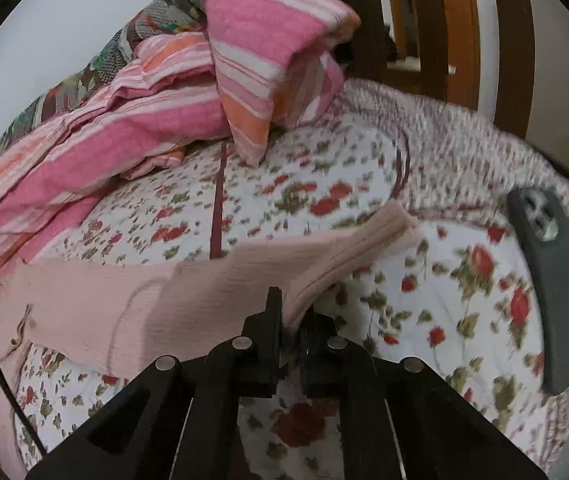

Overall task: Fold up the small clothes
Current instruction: 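Grasp the other sleeve cuff with the right gripper, then fold the held sleeve across the sweater with the right gripper and release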

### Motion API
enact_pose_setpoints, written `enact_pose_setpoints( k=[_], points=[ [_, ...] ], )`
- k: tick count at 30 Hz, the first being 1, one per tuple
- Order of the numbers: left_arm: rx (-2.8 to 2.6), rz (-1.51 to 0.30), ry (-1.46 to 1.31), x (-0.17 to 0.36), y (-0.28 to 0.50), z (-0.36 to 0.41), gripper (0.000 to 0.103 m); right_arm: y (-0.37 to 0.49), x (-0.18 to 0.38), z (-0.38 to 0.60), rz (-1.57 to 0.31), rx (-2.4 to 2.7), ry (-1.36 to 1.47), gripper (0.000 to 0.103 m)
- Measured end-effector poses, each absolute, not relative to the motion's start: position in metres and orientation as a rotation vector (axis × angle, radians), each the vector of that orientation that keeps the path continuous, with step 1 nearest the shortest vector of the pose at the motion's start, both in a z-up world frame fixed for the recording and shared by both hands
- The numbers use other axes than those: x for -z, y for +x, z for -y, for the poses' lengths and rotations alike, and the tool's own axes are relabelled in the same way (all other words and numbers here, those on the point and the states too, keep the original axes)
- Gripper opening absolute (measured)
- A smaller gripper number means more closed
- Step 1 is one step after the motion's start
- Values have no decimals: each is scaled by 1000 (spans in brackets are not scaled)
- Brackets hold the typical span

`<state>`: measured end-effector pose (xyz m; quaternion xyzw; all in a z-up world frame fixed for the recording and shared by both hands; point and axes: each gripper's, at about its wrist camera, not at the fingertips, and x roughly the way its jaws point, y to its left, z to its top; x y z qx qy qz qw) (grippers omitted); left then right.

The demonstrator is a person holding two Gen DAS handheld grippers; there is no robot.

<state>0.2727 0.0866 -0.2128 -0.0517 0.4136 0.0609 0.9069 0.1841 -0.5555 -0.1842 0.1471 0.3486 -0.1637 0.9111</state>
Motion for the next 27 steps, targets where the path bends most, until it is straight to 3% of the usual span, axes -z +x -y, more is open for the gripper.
enact_pose_setpoints(
  k=[9, 18, 27],
  points=[
    [-80, -836, -178, 211, 266, -96, 83, 184, 116, 496, -618, 291, 190, 6],
    [-77, -843, -223, 197, 239, -123, 83, 209, 41, 355, -519, 160, 23, 6],
    [-202, -838, -264, 195, 191, -207, 83, 260, 51, 154, -516, -151, -15, 6]
  ],
)
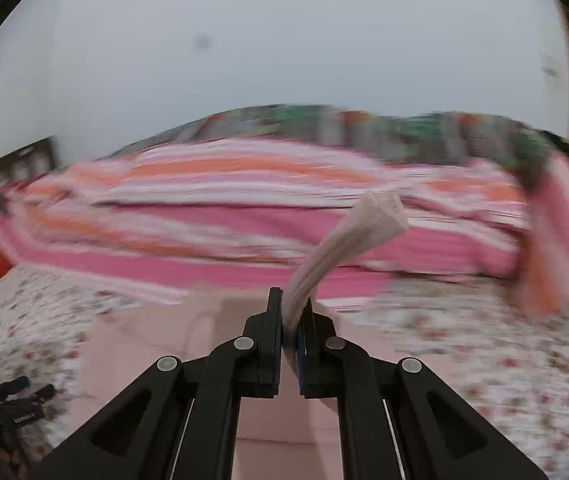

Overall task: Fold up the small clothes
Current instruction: 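Fold the held sleeve across the sweater with the right gripper and release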

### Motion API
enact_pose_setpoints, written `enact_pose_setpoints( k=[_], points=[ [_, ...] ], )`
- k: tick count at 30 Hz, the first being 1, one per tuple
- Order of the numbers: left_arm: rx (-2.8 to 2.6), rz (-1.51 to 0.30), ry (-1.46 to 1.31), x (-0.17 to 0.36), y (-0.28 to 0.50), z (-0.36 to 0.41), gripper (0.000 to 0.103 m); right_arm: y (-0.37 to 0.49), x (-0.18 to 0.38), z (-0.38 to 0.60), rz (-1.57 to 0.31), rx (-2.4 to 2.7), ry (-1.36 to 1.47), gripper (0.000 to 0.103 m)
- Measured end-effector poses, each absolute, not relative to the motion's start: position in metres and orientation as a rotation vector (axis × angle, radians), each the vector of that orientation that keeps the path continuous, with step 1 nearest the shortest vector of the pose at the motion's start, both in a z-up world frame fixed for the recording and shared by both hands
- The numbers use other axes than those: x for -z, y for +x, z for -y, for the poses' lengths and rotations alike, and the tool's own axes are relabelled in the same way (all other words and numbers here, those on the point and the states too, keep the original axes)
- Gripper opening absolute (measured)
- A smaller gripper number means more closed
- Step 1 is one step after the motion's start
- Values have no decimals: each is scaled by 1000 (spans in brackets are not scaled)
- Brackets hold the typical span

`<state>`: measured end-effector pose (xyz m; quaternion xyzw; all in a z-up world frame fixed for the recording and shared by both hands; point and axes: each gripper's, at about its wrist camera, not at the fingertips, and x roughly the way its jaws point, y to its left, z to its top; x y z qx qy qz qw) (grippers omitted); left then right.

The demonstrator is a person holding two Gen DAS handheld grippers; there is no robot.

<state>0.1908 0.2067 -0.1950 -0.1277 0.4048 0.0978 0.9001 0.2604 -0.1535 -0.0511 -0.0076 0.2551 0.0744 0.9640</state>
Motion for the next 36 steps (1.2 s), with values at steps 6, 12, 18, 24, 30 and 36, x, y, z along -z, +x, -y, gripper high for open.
enact_pose_setpoints(
  k=[6, 12, 18, 24, 30, 36],
  points=[
    [-216, -799, -272, 197, 156, -242, 83, 280, 105, 41, -611, -353, -63, 6],
    [-258, -813, -182, 210, 156, -244, 87, 291, 161, -18, -765, -453, -109, 14],
    [-275, -801, -158, 211, 154, -239, 89, 286, 177, -22, -905, -587, -134, 47],
    [-90, -764, -229, 196, 155, -228, 85, 243, 145, 41, -744, -482, -199, 60],
    [50, -706, -263, 184, 174, -187, 82, 227, 145, 159, -668, -205, -160, 60],
    [154, -696, -344, 179, 212, -151, 58, 219, 179, 223, -761, -121, -36, 59]
  ],
)
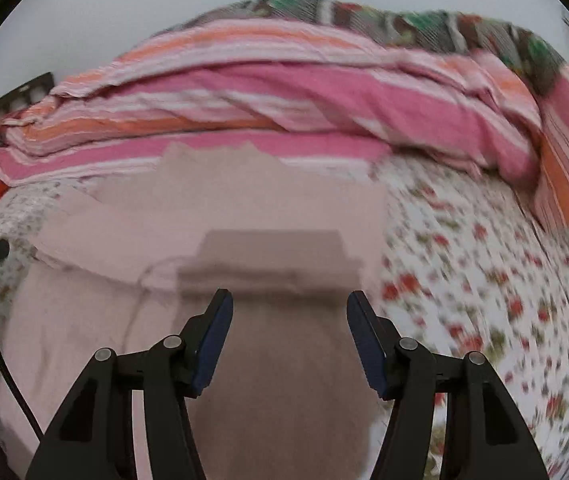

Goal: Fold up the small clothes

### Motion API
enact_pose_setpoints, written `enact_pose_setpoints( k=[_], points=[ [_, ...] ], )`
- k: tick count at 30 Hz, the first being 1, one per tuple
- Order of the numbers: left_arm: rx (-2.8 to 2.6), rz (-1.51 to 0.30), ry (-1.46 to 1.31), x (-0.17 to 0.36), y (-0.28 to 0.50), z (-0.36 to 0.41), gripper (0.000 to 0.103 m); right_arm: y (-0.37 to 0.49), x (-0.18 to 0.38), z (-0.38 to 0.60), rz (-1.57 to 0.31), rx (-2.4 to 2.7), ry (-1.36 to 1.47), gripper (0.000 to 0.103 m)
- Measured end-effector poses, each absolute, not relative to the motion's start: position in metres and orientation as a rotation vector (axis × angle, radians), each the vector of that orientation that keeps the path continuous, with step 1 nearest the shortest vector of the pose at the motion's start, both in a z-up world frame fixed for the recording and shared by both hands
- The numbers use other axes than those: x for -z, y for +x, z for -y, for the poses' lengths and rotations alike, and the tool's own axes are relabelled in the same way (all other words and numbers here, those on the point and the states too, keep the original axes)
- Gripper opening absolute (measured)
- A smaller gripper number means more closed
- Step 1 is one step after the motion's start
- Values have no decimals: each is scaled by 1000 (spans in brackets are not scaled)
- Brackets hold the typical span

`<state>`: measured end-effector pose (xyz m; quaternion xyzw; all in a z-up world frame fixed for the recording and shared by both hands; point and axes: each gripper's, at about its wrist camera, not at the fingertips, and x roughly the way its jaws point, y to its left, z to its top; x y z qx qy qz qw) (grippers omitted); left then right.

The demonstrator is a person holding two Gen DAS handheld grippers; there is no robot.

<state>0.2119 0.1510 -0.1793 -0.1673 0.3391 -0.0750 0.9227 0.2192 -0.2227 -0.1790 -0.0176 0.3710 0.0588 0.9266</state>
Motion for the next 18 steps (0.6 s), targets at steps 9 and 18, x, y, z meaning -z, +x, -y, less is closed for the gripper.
enact_pose_setpoints(
  k=[9, 18],
  points=[
    [157, -731, -341, 188, 256, -133, 36, 206, 205, 214, -696, -49, -105, 59],
    [158, -759, -305, 197, 268, -127, 33, 207, 207, 209, -689, -18, -141, 58]
  ],
)
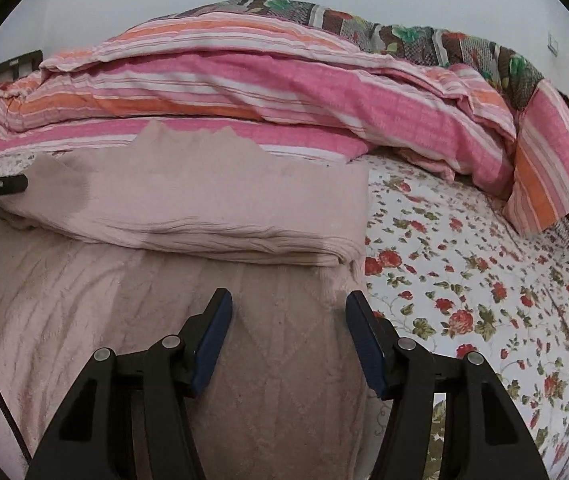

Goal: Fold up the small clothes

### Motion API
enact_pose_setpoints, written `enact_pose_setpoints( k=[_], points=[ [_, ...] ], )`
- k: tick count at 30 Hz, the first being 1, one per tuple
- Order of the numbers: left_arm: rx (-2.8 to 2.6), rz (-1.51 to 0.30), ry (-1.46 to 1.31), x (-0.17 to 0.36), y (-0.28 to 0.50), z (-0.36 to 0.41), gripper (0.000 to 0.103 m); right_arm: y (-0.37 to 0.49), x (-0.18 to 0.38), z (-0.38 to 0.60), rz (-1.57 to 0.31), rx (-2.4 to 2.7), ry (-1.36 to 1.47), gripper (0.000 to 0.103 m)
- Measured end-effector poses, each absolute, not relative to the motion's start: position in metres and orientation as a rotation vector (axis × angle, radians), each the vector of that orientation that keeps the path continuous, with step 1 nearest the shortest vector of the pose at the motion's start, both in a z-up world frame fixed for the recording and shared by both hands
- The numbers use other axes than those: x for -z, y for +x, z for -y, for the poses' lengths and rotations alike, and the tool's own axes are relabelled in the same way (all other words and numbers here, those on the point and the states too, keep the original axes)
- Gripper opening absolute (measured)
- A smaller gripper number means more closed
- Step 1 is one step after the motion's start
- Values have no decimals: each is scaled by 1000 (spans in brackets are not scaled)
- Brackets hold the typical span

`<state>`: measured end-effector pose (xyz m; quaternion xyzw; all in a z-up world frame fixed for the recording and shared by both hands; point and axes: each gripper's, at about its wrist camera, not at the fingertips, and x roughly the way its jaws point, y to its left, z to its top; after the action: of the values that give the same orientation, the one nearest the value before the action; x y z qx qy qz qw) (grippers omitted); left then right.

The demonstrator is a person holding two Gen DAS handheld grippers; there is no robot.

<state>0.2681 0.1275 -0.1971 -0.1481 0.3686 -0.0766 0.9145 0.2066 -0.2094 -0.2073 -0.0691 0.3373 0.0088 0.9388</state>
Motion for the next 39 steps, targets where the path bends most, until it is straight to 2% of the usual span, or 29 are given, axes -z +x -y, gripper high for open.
enact_pose_setpoints(
  k=[2, 4, 7, 12, 13, 15, 17, 18, 22, 23, 25, 37, 39],
  points=[
    [156, -752, -300, 196, 268, -128, 25, 207, 207, 211, -693, -25, -132, 57],
    [177, -742, -315, 196, 268, -130, 11, 206, 207, 210, -691, -19, -139, 57],
    [190, -727, -285, 192, 269, -125, 9, 205, 207, 209, -687, -12, -146, 57],
    [163, -585, -311, 166, 259, -137, 8, 203, 207, 211, -680, 14, -139, 57],
    [123, -582, -294, 167, 261, -138, 9, 202, 207, 210, -679, 24, -142, 57],
    [75, -687, -230, 183, 273, -132, 9, 202, 207, 208, -680, 35, -157, 57],
    [97, -793, -247, 203, 280, -132, 11, 203, 207, 206, -685, 43, -174, 57],
    [109, -800, -260, 206, 278, -133, 16, 203, 207, 205, -685, 46, -180, 58],
    [125, -812, -249, 197, 268, -132, 41, 204, 207, 206, -699, 42, -180, 59],
    [117, -814, -225, 196, 264, -128, 43, 204, 206, 207, -704, 37, -172, 59],
    [82, -810, -178, 194, 254, -123, 57, 205, 204, 212, -725, 42, -150, 63],
    [35, -752, -195, 181, 187, -125, 58, 149, 173, 236, -692, 66, -38, 65],
    [46, -767, -203, 179, 175, -124, 53, 137, 168, 239, -678, 51, -17, 65]
  ],
)
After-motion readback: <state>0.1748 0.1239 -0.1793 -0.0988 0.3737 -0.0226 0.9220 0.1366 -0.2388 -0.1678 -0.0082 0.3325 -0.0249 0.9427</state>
